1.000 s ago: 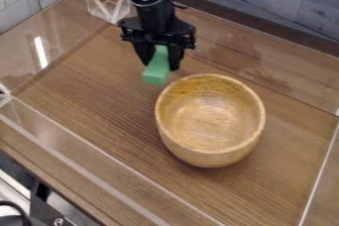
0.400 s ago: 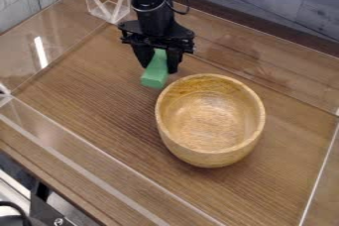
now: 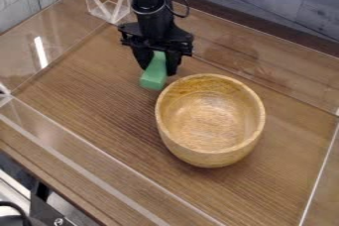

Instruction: Move green stick from inside the wooden bowl to the table next to it

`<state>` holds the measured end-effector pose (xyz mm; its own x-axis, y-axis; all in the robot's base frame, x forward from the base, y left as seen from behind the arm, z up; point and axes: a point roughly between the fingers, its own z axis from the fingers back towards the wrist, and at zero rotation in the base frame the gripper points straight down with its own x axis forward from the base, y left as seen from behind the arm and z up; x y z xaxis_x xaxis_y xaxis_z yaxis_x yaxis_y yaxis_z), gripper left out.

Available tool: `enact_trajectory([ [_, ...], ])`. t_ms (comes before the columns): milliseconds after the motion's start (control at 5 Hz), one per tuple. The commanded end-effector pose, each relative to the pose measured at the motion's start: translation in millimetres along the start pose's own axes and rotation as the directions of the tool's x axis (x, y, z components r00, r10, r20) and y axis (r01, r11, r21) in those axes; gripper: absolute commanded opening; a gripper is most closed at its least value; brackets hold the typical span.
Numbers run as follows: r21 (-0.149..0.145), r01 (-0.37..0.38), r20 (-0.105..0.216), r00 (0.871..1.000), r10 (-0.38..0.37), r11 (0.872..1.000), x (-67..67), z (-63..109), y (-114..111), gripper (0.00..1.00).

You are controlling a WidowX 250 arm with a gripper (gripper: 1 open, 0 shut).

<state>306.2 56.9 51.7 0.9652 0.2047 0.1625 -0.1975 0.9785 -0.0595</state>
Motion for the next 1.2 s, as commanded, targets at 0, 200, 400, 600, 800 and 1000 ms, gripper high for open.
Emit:
enact_trajectory([
  [0,0.009,-0.009,0.054,0.999,0.009,1.000,13.9,11.7,1.7,0.00],
  [200,0.014,-0.008,0.049,0.999,0.007,1.000,14.1,10.1,2.5,0.00],
  [400,0.018,-0.008,0.045,0.999,0.007,1.000,14.0,8.9,3.2,0.00],
  [600,0.022,-0.008,0.040,0.999,0.007,1.000,14.2,8.0,3.9,0.00],
  [800,0.026,-0.010,0.035,0.999,0.009,1.000,14.3,7.2,4.6,0.00],
  [1000,0.029,-0.011,0.030,0.999,0.010,1.000,14.4,6.4,5.4,0.00],
])
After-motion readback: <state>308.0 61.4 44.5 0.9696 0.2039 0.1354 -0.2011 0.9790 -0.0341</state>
